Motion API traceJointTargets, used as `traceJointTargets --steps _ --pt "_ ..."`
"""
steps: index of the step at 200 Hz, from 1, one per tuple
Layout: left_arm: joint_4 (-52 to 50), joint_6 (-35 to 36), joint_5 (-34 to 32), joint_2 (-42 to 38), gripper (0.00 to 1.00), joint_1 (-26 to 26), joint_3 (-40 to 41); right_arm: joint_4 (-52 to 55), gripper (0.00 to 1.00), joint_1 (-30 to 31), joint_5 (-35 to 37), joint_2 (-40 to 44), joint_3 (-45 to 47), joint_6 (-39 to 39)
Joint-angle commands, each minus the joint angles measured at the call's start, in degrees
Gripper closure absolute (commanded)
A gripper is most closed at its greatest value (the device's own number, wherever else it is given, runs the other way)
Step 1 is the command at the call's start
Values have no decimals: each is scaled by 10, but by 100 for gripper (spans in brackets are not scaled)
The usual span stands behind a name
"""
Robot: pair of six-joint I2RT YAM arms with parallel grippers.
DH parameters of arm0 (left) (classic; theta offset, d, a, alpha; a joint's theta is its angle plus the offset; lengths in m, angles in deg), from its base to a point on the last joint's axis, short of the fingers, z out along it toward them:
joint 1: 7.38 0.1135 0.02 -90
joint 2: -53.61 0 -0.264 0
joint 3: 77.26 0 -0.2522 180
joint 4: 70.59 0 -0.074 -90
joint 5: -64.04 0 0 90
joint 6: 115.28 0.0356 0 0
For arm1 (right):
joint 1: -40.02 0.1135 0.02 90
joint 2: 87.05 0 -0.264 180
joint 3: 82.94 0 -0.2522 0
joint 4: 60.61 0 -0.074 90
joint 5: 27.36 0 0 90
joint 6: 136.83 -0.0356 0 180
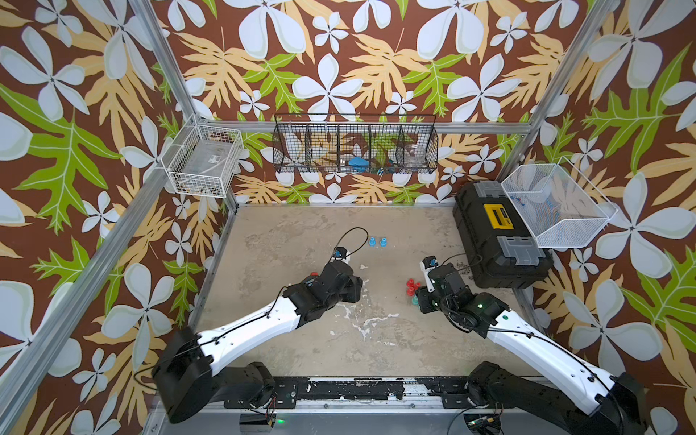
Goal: Close the stamp cap
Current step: Pick up the stamp from the center of the board.
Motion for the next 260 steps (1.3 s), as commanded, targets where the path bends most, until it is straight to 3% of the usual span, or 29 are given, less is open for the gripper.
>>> traceJointTargets --steps 1,39,78,170,260 --pt "-53 33 -32 -84 39 6 20 5 62 -16 7 -26 -18 16" --pt "-114 44 -57 -249 38 44 77 7 64 -45 4 -73 -38 39" --pt "-134 43 -78 -314 38 51 118 1 64 -62 -1 -119 -44 43" --pt "-113 53 -80 -330 38 53 132 3 68 -70 1 -216 -72 46" --pt "-112 50 -79 -329 38 53 133 -16 68 -81 -3 -247 -63 49"
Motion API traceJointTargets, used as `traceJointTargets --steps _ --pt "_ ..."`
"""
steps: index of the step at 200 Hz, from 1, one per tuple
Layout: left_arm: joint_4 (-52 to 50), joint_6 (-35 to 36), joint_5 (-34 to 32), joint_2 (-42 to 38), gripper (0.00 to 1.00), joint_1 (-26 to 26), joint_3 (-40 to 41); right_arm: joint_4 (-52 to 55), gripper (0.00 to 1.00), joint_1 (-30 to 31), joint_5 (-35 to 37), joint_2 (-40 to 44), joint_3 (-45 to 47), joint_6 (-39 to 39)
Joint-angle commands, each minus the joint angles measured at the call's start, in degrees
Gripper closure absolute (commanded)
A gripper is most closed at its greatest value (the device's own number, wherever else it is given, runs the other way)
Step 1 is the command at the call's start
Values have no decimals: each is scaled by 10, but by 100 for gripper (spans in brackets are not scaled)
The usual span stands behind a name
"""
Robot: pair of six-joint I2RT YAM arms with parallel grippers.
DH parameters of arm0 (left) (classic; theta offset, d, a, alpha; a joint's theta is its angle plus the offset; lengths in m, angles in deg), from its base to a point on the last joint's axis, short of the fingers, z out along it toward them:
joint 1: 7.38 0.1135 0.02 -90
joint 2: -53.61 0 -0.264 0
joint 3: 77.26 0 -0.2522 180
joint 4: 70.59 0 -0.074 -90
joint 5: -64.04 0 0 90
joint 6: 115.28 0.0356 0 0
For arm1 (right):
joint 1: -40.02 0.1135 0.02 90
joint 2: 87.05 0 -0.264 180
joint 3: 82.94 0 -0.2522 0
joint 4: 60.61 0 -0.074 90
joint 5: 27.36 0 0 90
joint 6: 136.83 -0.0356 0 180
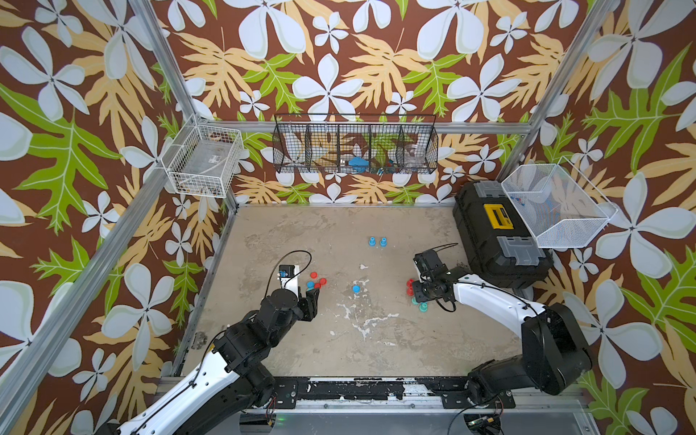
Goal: Close the stamp cap
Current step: Pick up the stamp from the center of the board.
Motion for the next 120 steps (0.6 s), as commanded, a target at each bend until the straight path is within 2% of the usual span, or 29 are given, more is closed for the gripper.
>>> traceJointTargets --steps 1,120 --pt "7 6 0 0 38 1 1 -13 68 0 4 -6 -2 4" --pt "8 7 -1 -2 38 2 1 -25 70 -4 0 -35 -11 7"
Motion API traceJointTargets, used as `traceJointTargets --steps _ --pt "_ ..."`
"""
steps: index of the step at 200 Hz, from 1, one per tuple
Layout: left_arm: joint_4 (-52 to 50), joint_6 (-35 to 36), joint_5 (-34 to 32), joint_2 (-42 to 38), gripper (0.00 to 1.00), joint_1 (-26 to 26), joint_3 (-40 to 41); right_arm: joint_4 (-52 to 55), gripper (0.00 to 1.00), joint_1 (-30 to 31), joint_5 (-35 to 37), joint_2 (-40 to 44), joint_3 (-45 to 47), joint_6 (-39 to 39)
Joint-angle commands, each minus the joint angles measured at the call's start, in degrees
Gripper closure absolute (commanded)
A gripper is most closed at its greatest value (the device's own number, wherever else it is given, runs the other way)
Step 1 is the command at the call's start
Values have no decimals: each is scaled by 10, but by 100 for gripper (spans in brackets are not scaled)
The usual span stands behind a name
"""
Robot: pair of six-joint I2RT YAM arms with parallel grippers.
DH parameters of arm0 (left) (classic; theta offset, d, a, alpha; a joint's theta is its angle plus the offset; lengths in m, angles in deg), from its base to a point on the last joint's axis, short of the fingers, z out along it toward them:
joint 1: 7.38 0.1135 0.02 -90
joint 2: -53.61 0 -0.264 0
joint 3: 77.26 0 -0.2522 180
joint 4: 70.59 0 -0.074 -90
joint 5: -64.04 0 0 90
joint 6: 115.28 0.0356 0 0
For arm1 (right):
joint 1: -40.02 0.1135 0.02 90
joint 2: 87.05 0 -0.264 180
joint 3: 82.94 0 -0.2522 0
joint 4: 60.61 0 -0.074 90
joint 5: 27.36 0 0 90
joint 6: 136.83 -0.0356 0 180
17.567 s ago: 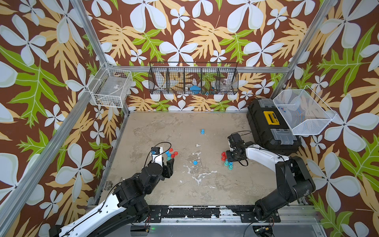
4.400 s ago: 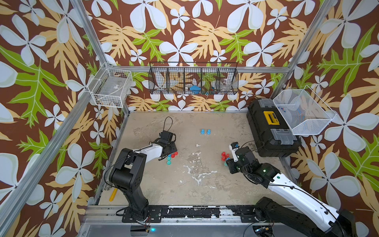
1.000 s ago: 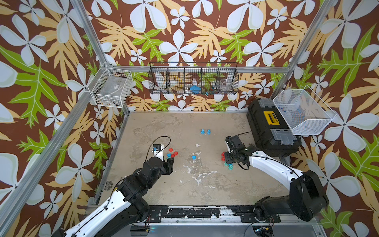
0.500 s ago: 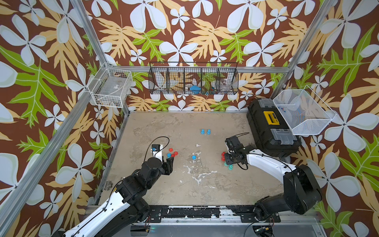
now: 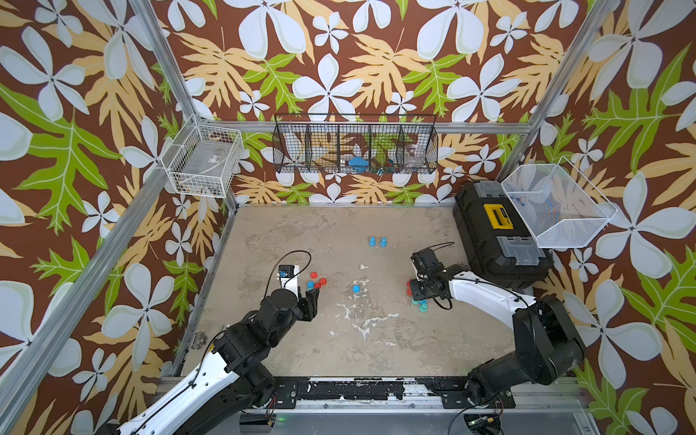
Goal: Close the stamp cap
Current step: Pick up the stamp from the center of the board.
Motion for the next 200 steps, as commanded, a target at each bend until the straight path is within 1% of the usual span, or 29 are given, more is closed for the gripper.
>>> traceJointTargets --steps 1,126,166,200 --pt "8 7 -1 -1 38 1 1 -5 70 -3 2 -2 -1 5" --pt "9 8 1 -2 38 8 1 -18 73 -11 -16 -12 7 6" --pt "9 8 1 -3 38 8 1 -19 75 -11 -17 -15 7 6" --pt "9 8 0 -5 38 9 1 -17 81 -11 -14 -15 8 5"
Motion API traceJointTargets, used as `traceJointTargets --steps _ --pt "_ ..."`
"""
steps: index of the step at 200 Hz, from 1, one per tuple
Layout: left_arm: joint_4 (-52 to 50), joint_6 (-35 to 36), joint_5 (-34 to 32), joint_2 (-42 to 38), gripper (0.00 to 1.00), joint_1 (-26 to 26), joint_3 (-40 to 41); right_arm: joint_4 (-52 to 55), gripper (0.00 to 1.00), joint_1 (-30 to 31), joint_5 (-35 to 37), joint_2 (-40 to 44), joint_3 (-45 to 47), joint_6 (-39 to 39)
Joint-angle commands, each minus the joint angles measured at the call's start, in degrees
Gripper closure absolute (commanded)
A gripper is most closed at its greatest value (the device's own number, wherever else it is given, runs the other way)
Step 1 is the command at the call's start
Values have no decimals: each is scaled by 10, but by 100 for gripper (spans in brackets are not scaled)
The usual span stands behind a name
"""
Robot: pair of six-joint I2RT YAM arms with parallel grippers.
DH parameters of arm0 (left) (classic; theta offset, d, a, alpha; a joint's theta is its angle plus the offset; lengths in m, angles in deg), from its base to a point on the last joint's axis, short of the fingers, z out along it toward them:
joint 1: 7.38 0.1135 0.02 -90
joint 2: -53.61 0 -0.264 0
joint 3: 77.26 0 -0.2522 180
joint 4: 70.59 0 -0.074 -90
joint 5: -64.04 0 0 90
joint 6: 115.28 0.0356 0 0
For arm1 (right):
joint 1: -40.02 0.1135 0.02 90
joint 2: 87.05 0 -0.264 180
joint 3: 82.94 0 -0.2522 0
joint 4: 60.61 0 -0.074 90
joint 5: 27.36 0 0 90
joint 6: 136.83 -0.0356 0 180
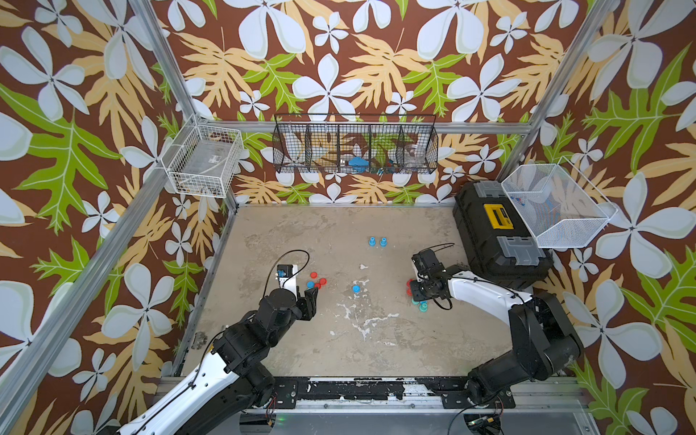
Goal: Close the stamp cap
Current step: Pick up the stamp from the center of the board.
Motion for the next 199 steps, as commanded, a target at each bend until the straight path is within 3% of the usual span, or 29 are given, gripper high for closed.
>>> traceJointTargets --steps 1,114,152,199 --pt "8 8 -1 -1 38 2 1 -3 81 -1 6 0 1 3" --pt "10 7 2 -3 38 3 2 61 85 13 15 66 -72 -2" --pt "10 7 3 -4 38 5 2 71 85 70 22 51 -117 -23" --pt "10 6 2 -4 38 5 3 58 85 161 27 -26 -176 -51"
